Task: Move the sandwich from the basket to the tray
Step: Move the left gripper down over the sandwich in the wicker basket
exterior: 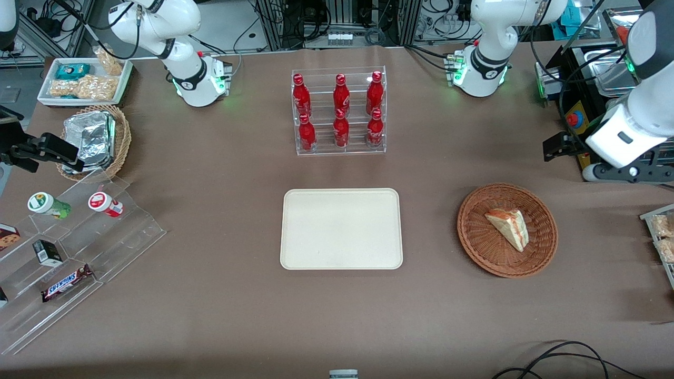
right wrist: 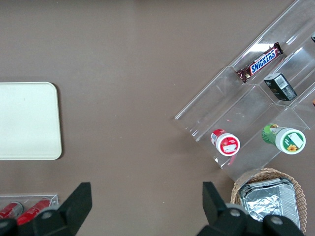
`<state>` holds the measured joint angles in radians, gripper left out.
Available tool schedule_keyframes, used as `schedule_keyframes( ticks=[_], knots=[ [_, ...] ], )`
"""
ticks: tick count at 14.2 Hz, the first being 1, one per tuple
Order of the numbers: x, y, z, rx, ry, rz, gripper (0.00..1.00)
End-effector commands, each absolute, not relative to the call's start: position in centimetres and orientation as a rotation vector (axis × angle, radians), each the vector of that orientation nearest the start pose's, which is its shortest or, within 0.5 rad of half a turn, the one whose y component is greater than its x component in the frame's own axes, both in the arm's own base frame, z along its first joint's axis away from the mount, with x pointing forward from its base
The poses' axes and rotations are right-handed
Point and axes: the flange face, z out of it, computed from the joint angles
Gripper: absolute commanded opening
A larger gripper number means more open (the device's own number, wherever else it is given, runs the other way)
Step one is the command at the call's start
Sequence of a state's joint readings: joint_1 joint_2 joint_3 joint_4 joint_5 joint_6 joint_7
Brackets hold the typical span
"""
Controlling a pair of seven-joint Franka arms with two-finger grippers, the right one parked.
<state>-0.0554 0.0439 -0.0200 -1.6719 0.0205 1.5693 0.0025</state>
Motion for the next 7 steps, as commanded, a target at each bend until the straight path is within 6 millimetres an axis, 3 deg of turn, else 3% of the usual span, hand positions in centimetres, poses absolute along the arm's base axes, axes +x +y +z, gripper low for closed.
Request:
schedule_keyframes(
  ticks=[1,5,7],
  knots=[
    [57.0,-3.7,49.9,-3.111,0.110,0.190,1.00],
    [58.0,-3.8,39.9,-3.107,-0.193,0.059,1.00],
    [57.4,-3.4,35.6,-3.109,-0.338,-0.042,1.00]
  ],
)
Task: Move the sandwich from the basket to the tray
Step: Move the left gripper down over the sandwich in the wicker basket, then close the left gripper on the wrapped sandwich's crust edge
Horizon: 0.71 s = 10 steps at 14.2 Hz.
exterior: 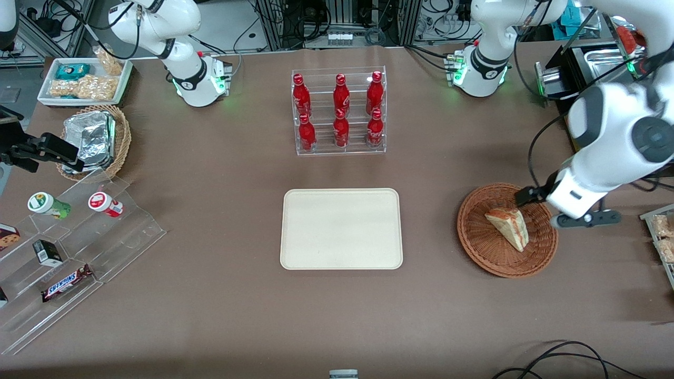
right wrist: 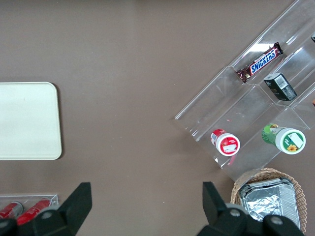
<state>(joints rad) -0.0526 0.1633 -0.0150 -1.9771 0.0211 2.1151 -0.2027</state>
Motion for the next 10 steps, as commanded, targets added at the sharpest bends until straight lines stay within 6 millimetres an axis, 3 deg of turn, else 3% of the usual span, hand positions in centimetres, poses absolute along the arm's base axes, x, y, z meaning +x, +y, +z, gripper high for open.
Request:
schedule_keyframes(
  ticks=[1,4,7,8,9,10],
  knots=[
    [57.0,-3.5,33.6,-3.104,-0.451,-0.097,1.00],
    [56.8,-3.5,28.9,-3.040,-0.832,-0.111,1.00],
    [56.8,-3.2,26.5,-2.959,-1.064,-0.053,0.99],
    [56.7,-3.2,26.0,-2.939,-1.113,-0.039,0.61],
    [56.8,-3.2,26.0,-2.930,-1.134,-0.040,0.09],
    [57.0,-3.2,26.2,-2.933,-1.126,-0.045,0.02]
  ],
)
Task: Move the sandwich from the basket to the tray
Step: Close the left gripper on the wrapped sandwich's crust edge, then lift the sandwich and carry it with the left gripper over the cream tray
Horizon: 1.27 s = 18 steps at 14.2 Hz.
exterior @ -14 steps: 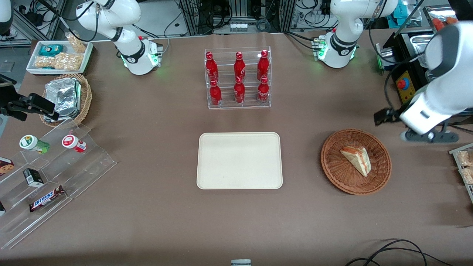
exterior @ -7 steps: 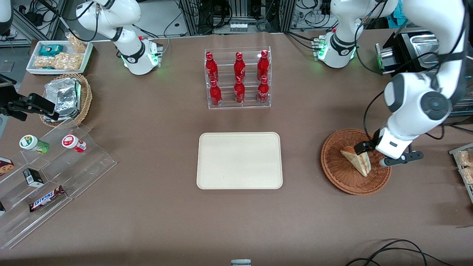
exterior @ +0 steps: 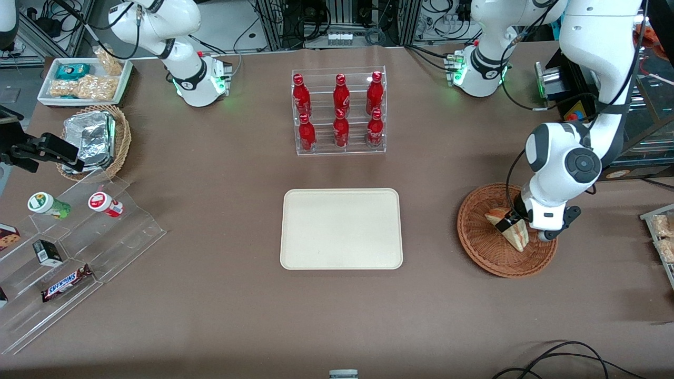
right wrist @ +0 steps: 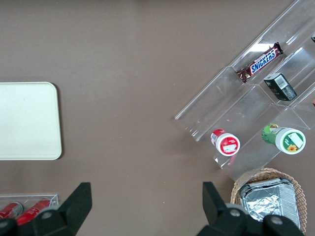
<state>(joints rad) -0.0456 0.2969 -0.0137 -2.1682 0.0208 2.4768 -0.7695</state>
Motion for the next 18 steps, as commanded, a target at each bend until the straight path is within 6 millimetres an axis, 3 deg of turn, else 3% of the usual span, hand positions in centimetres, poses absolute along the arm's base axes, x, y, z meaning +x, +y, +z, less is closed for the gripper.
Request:
schedule_keyframes(
  ticks=[1,4,7,10,12,14,16,18],
  knots=[
    [57.5,-3.3,26.7,-2.934,-1.131,-0.053,0.01],
    [57.9,-3.4,27.5,-2.930,-1.124,-0.042,0.00],
    [58.2,-5.2,31.6,-2.932,-1.073,0.006,0.00],
    [58.5,-12.0,34.6,-2.955,-0.886,0.109,0.00],
    [58.3,-17.6,35.5,-2.997,-0.686,0.124,0.02],
    [58.5,-23.2,34.8,-3.049,-0.470,0.112,0.05],
    [60.2,-28.6,33.9,-3.078,-0.383,0.083,0.07],
    [60.6,-33.1,32.1,-3.085,-0.382,0.093,0.07]
  ],
)
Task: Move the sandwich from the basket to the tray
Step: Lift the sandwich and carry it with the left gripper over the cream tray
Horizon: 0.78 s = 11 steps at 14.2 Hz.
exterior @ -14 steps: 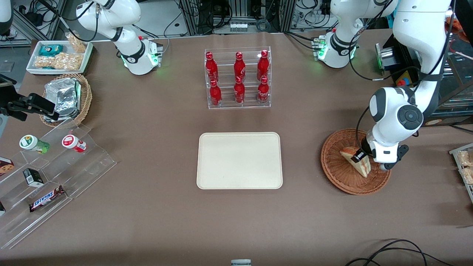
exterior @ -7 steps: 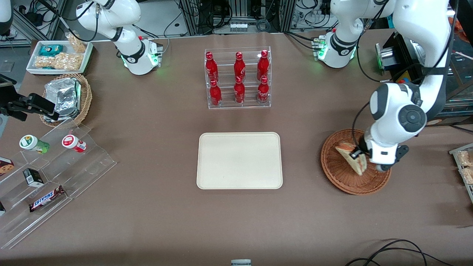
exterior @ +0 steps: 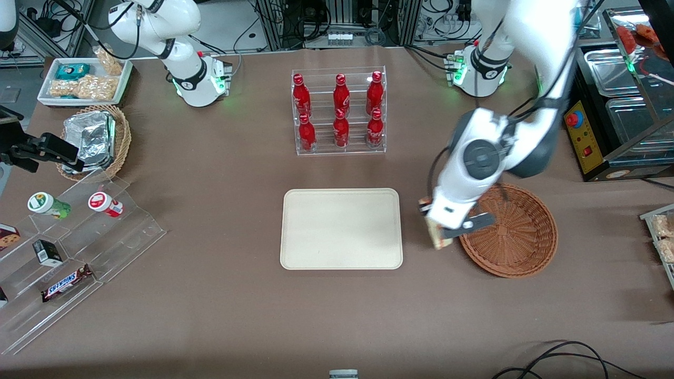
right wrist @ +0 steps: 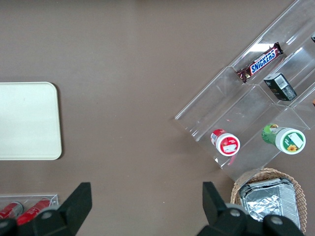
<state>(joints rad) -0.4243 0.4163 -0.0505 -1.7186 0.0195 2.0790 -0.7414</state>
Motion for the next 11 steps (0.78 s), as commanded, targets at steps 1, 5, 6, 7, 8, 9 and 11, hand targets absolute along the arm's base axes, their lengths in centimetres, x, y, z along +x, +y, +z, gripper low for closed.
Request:
schedule_keyframes(
  ticks=[1,5,6,7,8,9,11],
  knots=[
    [60.1,-35.4,31.4,-3.087,-0.356,0.089,0.07],
    [56.4,-44.0,29.4,-3.104,-0.219,0.064,0.06],
    [55.6,-45.5,28.8,-3.120,-0.187,0.036,0.06],
    [55.0,-46.7,28.3,-3.139,-0.160,0.009,0.06],
    [54.7,-47.5,28.0,-3.159,-0.151,-0.012,0.06],
    [54.5,-48.0,27.4,-3.168,-0.145,-0.023,0.06],
    [53.6,-49.6,26.2,-3.191,-0.118,-0.049,0.07]
  ],
)
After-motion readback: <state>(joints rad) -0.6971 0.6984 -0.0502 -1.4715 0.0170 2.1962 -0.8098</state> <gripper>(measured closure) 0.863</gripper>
